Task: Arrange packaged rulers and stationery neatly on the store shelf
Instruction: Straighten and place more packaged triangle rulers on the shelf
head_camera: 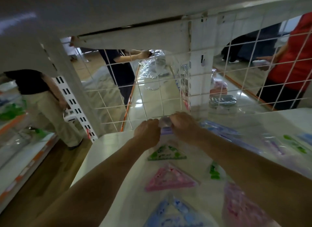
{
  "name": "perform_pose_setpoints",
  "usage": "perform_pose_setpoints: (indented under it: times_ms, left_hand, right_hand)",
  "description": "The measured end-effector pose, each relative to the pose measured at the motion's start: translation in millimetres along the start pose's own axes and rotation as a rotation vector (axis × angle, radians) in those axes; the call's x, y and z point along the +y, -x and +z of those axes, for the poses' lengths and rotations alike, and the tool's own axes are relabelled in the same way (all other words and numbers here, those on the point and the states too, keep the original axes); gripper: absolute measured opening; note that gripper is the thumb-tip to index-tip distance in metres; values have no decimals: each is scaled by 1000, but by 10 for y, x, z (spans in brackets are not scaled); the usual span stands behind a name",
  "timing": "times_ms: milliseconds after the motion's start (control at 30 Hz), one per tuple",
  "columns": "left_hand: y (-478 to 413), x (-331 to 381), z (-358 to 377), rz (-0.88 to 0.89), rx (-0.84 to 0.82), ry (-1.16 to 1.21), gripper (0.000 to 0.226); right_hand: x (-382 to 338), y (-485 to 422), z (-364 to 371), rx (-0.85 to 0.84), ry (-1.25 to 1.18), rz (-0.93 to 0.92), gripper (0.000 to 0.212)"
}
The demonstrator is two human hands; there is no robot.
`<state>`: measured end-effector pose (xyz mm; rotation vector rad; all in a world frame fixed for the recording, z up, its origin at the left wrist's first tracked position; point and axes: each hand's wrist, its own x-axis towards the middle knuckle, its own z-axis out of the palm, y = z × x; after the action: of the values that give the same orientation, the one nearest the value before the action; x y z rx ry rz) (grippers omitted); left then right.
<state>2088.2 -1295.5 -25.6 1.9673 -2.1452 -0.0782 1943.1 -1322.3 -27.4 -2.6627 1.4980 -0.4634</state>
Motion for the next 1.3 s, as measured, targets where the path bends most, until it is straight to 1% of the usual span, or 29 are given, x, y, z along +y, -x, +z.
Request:
perform_pose_setpoints:
  times_ms: [67, 167, 200, 233, 300, 333, 400, 433, 467, 533, 567, 600, 633, 667, 700, 733, 800, 867, 967, 1033, 1167, 1300]
  left_hand:
    - [-53, -66, -83, 56, 32, 16, 24]
    - [-90, -137, -201, 130, 108, 43, 23]
    - [-94, -165, -217, 148, 91, 38, 23]
    - [-85, -203, -213, 168, 43, 23, 23]
    - [-74, -290, -168, 204, -57, 16, 26]
    - [-78, -313, -152, 204, -83, 29, 27]
    - [-113, -300, -168, 149, -114, 111, 27]
    - [-134, -283, -191, 91, -126, 205, 26]
    - [-159, -271, -223, 21, -139, 328, 25]
    - [-169, -256, -294, -117, -188, 563, 21]
    - [-154, -262, -322, -175, -224, 640, 19]
    - [-136, -276, -342, -222, -261, 695, 18]
    - [-114, -288, -362, -258, -289, 733, 19]
    - [-99, -293, -375, -282, -300, 757, 20]
    - [-87, -293, -390, -299, -300, 763, 19]
    - [-76, -293, -400, -312, -297, 759, 17]
    - [-55, -284, -419, -323, -297, 739, 14]
    - [-44, -279, -423, -315, -302, 725, 14]
    - [-32, -291, -393, -254, -322, 652, 26]
    - [-13, -267, -351, -191, -309, 547, 36]
    - [23, -165, -300, -76, -223, 240, 30]
    - [29, -123, -278, -43, -201, 25, 36]
  right_hand:
    - [20, -16, -67, 9, -104, 53, 18]
    - [24, -28, -97, 131, -171, 152, 14]
    - [23, -15, -90, 126, -159, 158, 13]
    - [3, 20, -80, 86, -136, 153, 13]
    - [-27, 98, -54, -12, -79, 139, 19]
    - [-29, 127, -56, -36, -80, 142, 25]
    - [19, 123, -98, -38, -156, 202, 35]
    - [41, 107, -130, -28, -208, 229, 37]
    - [59, 86, -181, -24, -255, 243, 35]
    - [69, 47, -261, -58, -362, 278, 17]
    - [49, 39, -296, -90, -417, 302, 22]
    - [42, 38, -312, -123, -483, 333, 33]
    - [29, 39, -324, -161, -538, 352, 41]
    - [11, 46, -327, -196, -558, 353, 45]
    - [-7, 46, -331, -227, -523, 334, 47]
    - [-7, 40, -318, -237, -472, 312, 46]
    - [-15, 30, -288, -204, -384, 279, 41]
    - [-27, 28, -272, -170, -355, 269, 36]
    - [-59, 37, -283, -161, -296, 255, 32]
    - [-71, 46, -290, -170, -233, 244, 32]
    - [-83, 98, -260, -208, -112, 229, 33]
    - [-111, 156, -257, -205, -74, 215, 32]
